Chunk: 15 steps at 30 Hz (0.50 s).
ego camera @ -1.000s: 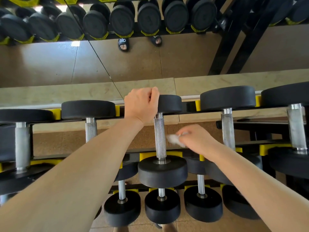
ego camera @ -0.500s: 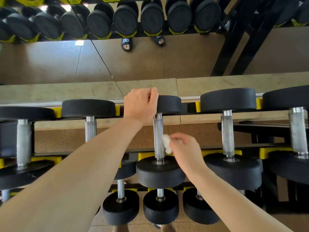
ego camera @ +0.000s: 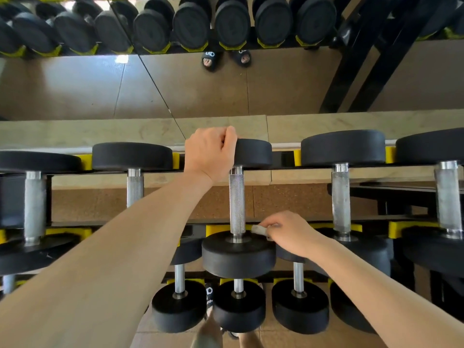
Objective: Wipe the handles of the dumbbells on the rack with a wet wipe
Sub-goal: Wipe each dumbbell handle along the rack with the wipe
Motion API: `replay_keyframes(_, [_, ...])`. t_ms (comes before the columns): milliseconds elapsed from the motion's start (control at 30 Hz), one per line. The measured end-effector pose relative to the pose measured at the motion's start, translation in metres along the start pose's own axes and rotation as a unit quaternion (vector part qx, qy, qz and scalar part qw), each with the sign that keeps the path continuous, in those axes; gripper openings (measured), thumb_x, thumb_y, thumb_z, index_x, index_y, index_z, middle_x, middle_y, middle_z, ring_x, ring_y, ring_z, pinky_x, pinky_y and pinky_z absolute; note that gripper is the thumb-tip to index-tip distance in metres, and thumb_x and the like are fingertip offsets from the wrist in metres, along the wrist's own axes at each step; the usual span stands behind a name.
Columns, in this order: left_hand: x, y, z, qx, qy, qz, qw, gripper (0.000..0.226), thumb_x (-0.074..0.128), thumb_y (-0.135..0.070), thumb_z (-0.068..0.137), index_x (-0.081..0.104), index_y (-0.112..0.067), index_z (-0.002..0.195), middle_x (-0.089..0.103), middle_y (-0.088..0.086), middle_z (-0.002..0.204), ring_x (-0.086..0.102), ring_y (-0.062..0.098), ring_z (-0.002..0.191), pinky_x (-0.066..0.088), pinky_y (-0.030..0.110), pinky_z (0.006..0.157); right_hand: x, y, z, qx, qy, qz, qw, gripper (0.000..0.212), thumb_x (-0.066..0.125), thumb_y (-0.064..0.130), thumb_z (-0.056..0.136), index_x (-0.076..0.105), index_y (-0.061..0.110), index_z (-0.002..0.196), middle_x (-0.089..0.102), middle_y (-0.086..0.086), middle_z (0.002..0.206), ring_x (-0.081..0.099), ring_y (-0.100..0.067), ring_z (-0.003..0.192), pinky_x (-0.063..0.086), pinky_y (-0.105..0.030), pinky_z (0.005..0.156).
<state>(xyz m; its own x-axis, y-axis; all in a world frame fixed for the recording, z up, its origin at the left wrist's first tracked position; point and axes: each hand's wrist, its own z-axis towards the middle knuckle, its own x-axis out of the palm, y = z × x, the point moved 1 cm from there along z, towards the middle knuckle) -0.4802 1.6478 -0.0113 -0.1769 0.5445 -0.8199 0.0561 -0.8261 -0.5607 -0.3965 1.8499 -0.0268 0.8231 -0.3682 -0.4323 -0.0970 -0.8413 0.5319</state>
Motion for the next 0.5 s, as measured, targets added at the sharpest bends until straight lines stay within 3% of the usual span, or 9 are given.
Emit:
replay_keyframes(67, [0.000, 0.000, 0.000, -0.003, 0.003, -0.001, 1.000, 0.059, 0.025, -0.040, 0.097, 0.072, -0.014, 0.074, 0.061, 0.003, 0.062, 0.054, 0.018, 0.060, 0.045, 0.034, 0.057, 0.007, 0.010, 0.003, 0.009, 0.010, 0.020, 1.000, 0.026, 0.049, 0.022, 0.099, 0.073, 0.018, 0.109, 0.069, 0.002, 0.101, 0.063, -0.015, 0.096, 0.047, -0.026, 0.084])
replay_keyframes(133, [0.000, -0.001, 0.000, -0.002, 0.005, 0.000, 1.000, 0.061, 0.023, -0.041, 0.096, 0.072, -0.013, 0.074, 0.061, 0.004, 0.062, 0.055, 0.019, 0.061, 0.044, 0.033, 0.057, 0.018, 0.024, 0.007, 0.014, 0.002, -0.006, 1.000, 0.023, 0.049, 0.018, 0.097, 0.070, 0.013, 0.091, 0.064, -0.001, 0.084, 0.065, -0.021, 0.086, 0.049, -0.028, 0.074])
replay_keyframes(200, [0.000, -0.001, 0.000, -0.003, 0.008, 0.006, 1.000, 0.060, 0.023, -0.041, 0.097, 0.072, -0.013, 0.074, 0.062, 0.005, 0.063, 0.055, 0.019, 0.062, 0.044, 0.032, 0.057, 0.024, 0.035, 0.007, 0.029, -0.010, -0.042, 0.999, 0.017, 0.050, 0.018, 0.096, 0.062, 0.009, 0.089, 0.056, -0.001, 0.075, 0.061, -0.019, 0.072, 0.047, -0.025, 0.061])
replay_keyframes(267, [0.000, 0.000, 0.000, -0.006, 0.014, 0.009, 1.000, 0.059, 0.025, -0.040, 0.098, 0.071, -0.012, 0.076, 0.063, 0.005, 0.064, 0.057, 0.020, 0.063, 0.048, 0.036, 0.057, 0.025, 0.041, 0.005, 0.034, -0.019, -0.056, 0.998, 0.019, 0.052, 0.022, 0.097, 0.062, 0.007, 0.102, 0.055, 0.001, 0.078, 0.058, -0.016, 0.074, 0.046, -0.020, 0.058])
replay_keyframes(367, [0.000, -0.002, 0.000, -0.010, 0.018, 0.013, 1.000, 0.054, 0.030, -0.037, 0.102, 0.069, -0.013, 0.075, 0.063, 0.004, 0.064, 0.058, 0.020, 0.063, 0.054, 0.041, 0.058, 0.023, 0.049, -0.003, 0.041, -0.039, -0.058, 0.997, 0.028, 0.054, 0.025, 0.096, 0.059, 0.007, 0.118, 0.062, -0.006, 0.099, 0.063, -0.020, 0.089, 0.054, -0.024, 0.067])
replay_keyframes(500, [-0.003, -0.007, 0.002, -0.025, 0.040, 0.012, 0.999, 0.048, 0.034, -0.036, 0.103, 0.069, -0.015, 0.077, 0.063, 0.002, 0.070, 0.058, 0.019, 0.068, 0.055, 0.040, 0.065, 0.025, 0.058, -0.012, 0.033, -0.043, 0.001, 0.999, 0.027, 0.059, 0.025, 0.093, 0.067, 0.006, 0.109, 0.067, -0.006, 0.098, 0.065, -0.017, 0.085, 0.053, -0.020, 0.068])
